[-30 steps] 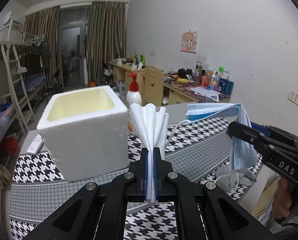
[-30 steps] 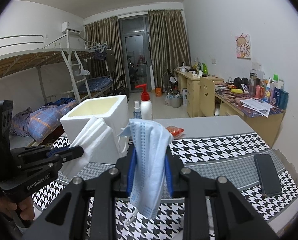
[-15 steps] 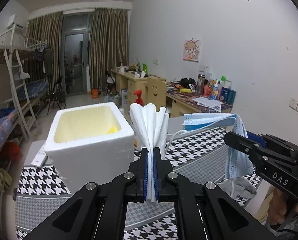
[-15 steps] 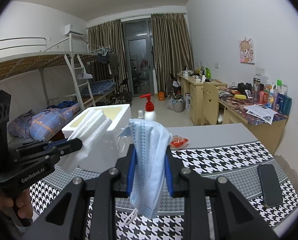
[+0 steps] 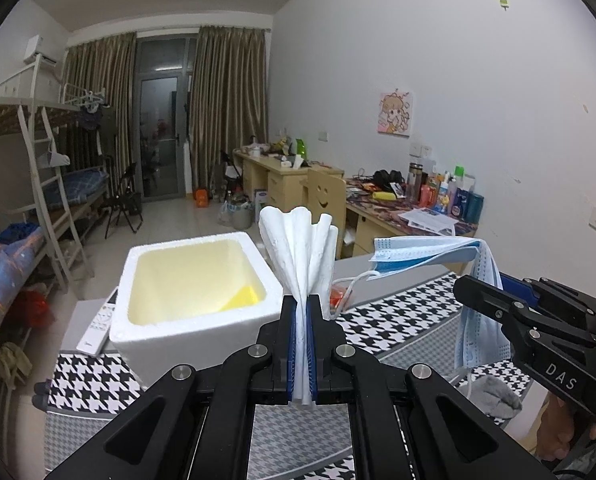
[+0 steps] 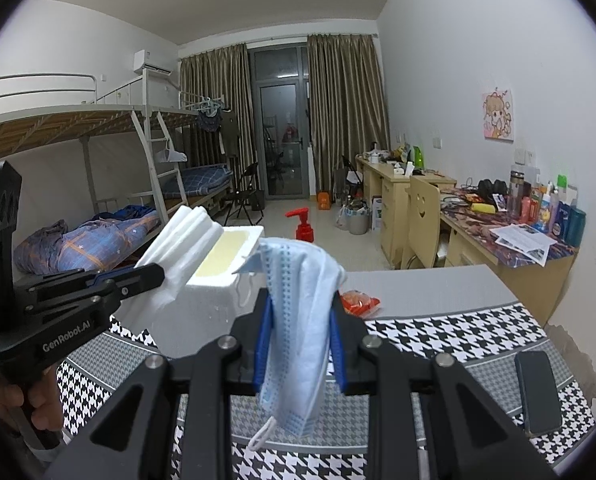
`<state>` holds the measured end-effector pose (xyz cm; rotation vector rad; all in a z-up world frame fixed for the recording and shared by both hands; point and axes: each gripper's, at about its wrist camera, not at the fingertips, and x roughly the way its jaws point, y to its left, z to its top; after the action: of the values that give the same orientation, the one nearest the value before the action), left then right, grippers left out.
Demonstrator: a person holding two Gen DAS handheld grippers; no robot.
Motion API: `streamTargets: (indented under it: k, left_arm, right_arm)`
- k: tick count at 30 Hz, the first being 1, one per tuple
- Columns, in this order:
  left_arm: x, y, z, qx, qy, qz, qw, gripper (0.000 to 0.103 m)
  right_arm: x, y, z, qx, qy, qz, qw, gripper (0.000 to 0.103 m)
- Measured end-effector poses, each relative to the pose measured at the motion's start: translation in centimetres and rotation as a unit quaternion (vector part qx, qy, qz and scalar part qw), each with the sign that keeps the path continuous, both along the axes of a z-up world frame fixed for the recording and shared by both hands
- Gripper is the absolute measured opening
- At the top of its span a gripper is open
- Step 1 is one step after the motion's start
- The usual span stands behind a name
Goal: Organize soft objects
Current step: 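Carry both held masks toward the white foam box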
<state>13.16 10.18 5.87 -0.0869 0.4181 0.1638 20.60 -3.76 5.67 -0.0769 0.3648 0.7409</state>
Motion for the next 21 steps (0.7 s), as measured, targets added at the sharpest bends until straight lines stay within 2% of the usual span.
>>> streamTargets:
  k: [21]
  left_arm:
    - [1.2, 2.5, 1.5, 0.014, -0.016, 0.042, 0.9989, 0.005]
  right_arm:
    - [1.0, 3.4, 2.2, 0.001, -0.011, 0.015, 1.0, 0.031]
